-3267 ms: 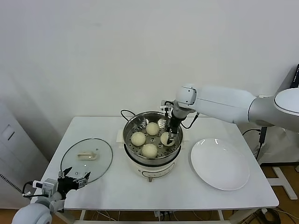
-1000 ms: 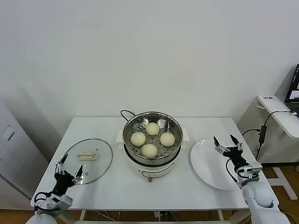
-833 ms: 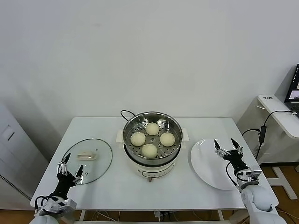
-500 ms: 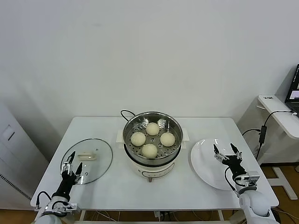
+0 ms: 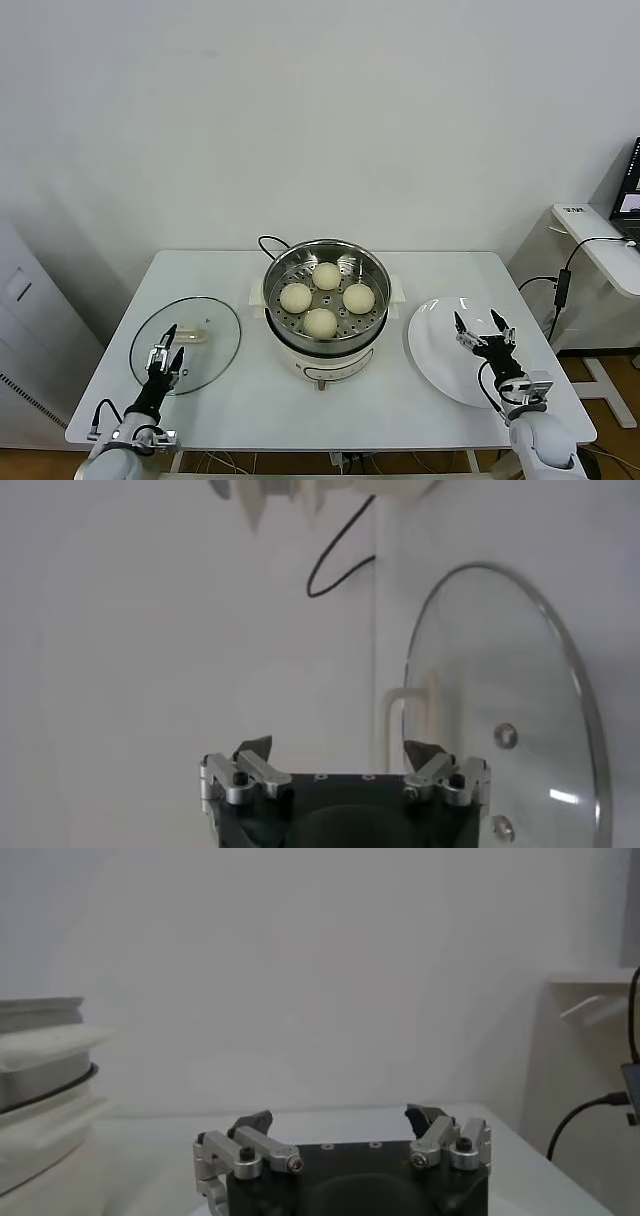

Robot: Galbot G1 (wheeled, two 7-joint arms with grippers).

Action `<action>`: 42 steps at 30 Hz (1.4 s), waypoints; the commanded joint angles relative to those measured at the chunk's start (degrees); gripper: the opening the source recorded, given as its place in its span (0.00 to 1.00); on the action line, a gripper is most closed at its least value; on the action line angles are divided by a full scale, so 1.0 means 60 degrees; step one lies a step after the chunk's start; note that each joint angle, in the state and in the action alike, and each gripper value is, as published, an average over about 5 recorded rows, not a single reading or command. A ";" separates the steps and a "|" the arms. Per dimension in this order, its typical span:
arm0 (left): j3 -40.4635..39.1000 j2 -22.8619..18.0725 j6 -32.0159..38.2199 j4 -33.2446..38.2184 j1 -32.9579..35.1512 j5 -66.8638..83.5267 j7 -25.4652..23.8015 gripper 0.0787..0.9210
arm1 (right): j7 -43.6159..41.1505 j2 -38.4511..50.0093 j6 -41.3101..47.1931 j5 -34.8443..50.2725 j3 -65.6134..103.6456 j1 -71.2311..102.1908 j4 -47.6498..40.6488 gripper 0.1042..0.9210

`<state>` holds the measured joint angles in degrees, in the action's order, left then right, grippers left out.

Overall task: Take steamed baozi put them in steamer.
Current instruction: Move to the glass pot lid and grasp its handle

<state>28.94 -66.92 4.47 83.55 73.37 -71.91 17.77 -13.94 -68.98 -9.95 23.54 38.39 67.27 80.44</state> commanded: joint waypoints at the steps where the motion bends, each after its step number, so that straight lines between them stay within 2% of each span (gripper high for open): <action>1: -0.0091 -0.0123 0.0188 -0.1058 -0.1060 -0.0617 0.0112 0.88 | -0.0062 -0.0081 -0.0060 -0.0133 0.0041 0.0028 -0.0085 0.88; 13: -0.0315 -0.0116 0.0120 -0.1605 -0.1946 -0.0400 -0.0035 0.88 | -0.0178 -0.0147 -0.0111 -0.0299 0.0039 0.0064 -0.0102 0.88; 21: -0.0385 -0.0111 0.0032 -0.1577 -0.2013 0.0134 -0.0362 0.86 | -0.0184 -0.0191 -0.0119 -0.0318 0.0079 0.0123 -0.0066 0.88; 32: -0.0324 -0.0051 0.0012 -0.0952 -0.1542 0.0643 -0.0642 0.50 | -0.0223 -0.0256 -0.0094 -0.0377 0.0069 0.0162 0.0028 0.88; 42: -0.0179 0.0204 -0.0122 0.0590 -0.1032 0.1198 -0.1102 0.16 | -0.0269 -0.0253 -0.0103 -0.0350 0.0112 0.0243 0.0196 0.88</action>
<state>27.26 -66.41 4.55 79.45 65.35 -67.42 13.09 -15.46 -70.54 -10.55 21.35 38.96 68.56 81.25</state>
